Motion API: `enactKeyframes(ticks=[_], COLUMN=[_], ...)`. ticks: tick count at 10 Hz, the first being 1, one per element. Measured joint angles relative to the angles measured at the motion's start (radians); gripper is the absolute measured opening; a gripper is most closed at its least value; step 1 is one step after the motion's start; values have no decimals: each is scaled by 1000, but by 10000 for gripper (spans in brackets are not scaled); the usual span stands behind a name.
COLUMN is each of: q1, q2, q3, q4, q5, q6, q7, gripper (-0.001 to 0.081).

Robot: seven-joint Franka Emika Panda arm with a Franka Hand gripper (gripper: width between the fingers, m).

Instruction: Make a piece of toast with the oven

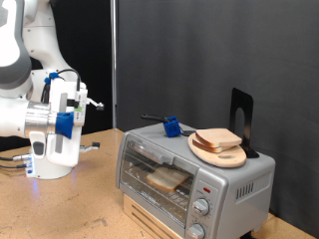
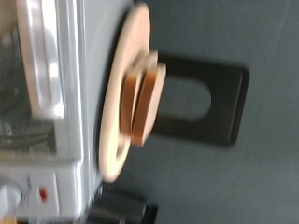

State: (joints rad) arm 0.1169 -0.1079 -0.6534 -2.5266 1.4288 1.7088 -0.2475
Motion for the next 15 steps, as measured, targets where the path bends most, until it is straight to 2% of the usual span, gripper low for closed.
enactKeyframes(ticks=[2, 4, 5, 6, 8, 10, 11, 13, 15], q1=[2, 7, 10, 8, -7, -12, -12, -14, -20], q2=[69, 125, 159, 159, 170, 231, 314, 307, 349], q3=[10, 33, 39, 37, 24, 23, 25, 25, 34], q4=[70, 136, 162, 162, 201, 304, 384, 367, 395], q5=[57, 120, 149, 118, -134, -347, -410, -333, -229], q6=[34, 142, 162, 139, -3, -103, -159, -162, -204], q7=[3, -9, -20, -8, 25, 97, 119, 106, 100], gripper=[803, 803, 803, 803, 803, 803, 803, 803, 803])
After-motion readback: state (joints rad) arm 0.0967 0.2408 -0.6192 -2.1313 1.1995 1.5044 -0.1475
